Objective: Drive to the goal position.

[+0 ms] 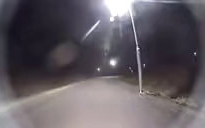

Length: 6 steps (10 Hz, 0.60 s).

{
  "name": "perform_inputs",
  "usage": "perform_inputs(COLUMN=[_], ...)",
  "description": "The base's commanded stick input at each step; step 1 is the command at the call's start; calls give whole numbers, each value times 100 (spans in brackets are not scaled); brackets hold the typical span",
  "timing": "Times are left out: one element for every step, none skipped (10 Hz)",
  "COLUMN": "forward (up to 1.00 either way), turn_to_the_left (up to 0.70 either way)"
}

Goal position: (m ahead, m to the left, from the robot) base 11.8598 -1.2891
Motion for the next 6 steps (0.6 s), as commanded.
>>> perform_inputs(forward=[85, 85, 85, 85, 85, 85], turn_to_the_left=[0, 0, 0, 0, 0, 0])
